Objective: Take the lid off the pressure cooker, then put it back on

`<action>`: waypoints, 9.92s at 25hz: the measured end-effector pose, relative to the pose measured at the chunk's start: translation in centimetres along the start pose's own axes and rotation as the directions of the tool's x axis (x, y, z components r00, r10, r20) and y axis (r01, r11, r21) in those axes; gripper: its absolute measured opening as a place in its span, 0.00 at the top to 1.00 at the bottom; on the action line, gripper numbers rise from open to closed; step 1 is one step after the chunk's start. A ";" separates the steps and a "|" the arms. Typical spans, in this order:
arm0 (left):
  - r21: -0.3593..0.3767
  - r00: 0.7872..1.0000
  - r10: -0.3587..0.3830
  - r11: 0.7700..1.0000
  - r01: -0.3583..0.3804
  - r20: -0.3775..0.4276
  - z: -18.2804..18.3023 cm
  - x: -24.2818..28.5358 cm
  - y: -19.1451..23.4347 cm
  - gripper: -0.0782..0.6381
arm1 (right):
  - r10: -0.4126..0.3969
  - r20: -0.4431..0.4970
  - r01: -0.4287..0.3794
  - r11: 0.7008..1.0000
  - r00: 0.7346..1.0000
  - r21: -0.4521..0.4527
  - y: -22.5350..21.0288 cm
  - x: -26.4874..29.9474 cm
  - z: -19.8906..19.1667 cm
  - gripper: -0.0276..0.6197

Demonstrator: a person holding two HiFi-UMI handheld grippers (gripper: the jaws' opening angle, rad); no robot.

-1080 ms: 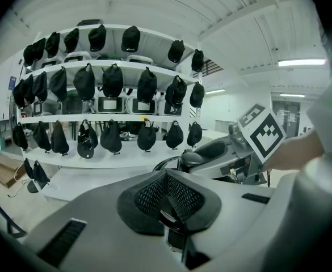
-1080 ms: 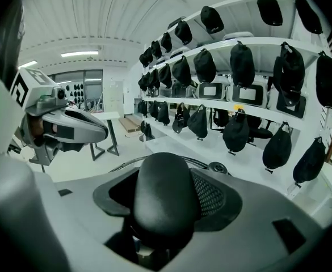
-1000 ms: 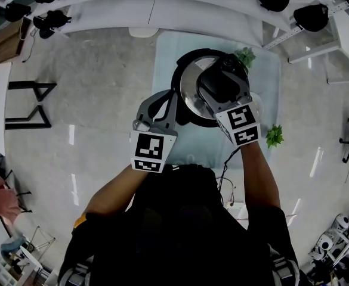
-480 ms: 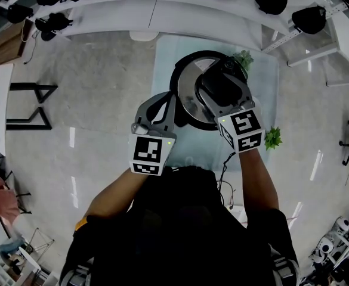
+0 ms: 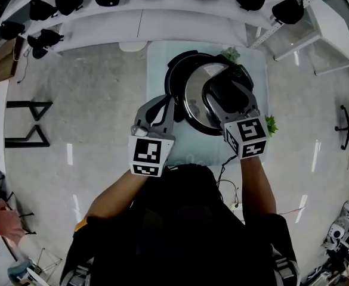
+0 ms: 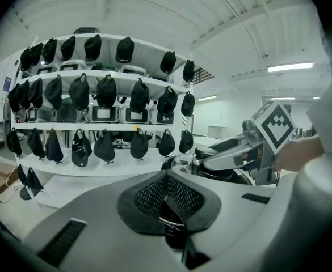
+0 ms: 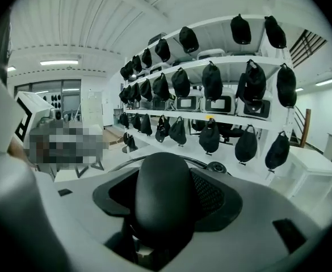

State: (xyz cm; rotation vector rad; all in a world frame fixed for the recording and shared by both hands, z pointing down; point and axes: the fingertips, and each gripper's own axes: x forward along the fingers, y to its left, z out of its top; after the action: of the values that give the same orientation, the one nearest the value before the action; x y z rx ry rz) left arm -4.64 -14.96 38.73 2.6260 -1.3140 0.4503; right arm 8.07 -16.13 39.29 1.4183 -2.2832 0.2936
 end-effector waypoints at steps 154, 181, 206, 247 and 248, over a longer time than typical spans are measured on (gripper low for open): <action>0.000 0.978 -0.179 0.984 0.180 -0.112 -14.7 -21.3 -23.0 0.88 | -0.267 -0.029 0.267 0.940 0.963 0.212 16.8 -28.3 -21.7 0.90; -0.089 0.979 0.114 0.987 -0.130 -0.167 -13.6 -9.6 -25.7 0.88 | 0.023 -0.053 -0.019 0.997 0.998 0.075 2.6 -20.1 -24.1 0.84; -0.104 0.957 0.163 0.976 -0.192 -0.240 -17.5 -5.5 -21.7 0.88 | 0.064 -0.190 -0.045 0.994 0.980 0.100 2.8 -12.5 -28.1 0.56; -0.089 0.942 -0.019 0.996 -0.011 -0.335 -21.1 -1.1 -18.2 0.88 | -0.129 -0.319 0.213 0.946 0.939 0.244 1.0 -6.2 -33.1 0.50; -0.088 0.944 -0.024 0.996 -0.005 -0.329 -20.8 -1.2 -18.4 0.88 | -0.124 -0.320 0.210 0.945 0.939 0.250 1.0 -6.6 -33.0 0.50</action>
State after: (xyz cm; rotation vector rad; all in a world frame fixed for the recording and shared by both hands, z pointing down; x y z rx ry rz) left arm 5.45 2.75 57.56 2.3531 -1.1820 0.7737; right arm 17.97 2.70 65.44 1.5720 -1.9134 0.7505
